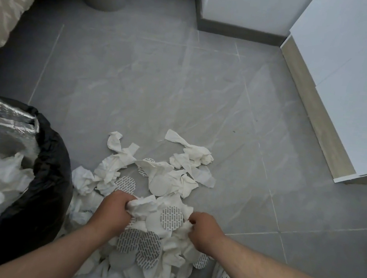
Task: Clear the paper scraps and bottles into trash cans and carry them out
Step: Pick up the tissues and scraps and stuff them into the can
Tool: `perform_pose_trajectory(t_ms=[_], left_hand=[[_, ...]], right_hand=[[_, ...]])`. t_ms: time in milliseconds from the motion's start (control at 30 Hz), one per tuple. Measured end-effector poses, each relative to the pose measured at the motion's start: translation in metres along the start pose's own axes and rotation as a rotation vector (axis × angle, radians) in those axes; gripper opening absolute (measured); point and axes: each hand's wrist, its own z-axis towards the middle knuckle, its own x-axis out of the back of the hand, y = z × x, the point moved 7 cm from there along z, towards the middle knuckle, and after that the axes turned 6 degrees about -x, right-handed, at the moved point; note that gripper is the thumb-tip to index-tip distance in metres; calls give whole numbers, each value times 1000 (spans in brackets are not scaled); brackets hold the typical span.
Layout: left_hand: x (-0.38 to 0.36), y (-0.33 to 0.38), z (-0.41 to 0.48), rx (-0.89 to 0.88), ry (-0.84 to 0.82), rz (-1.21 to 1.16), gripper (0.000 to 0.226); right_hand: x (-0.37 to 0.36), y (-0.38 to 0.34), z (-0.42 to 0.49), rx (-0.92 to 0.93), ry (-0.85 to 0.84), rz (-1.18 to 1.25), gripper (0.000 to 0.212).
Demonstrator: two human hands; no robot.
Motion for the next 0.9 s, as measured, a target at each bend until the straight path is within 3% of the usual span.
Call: perform_pose_trajectory(t_ms=[67,300,433,533,600,700,833,900], left_hand=[[6,9,-1,-11,21,-21,23],[47,40,-2,24,161,-84,13],[86,75,-9,9,212,-35,15],[121,105,-23,20,234,-35,24],[147,127,-36,6,252,-61,21],[188,148,-59,6,277,-237,12],[234,146,-95,67,269,-514,32],[250,136,-113,82,274,-644,31]], right_hand=[[5,0,1,16,6,-17,25],[67,-8,-10,67,-5,-87,27],[138,-24,-46,109,113,-157,13],[178,-37,-79,122,196,-116,27],[198,-50,-104,152,246,-70,20],[217,-73,-139,193,301,40,15],[220,-106,-170,228,323,211,14],[213,-122,-175,252,313,234,14]])
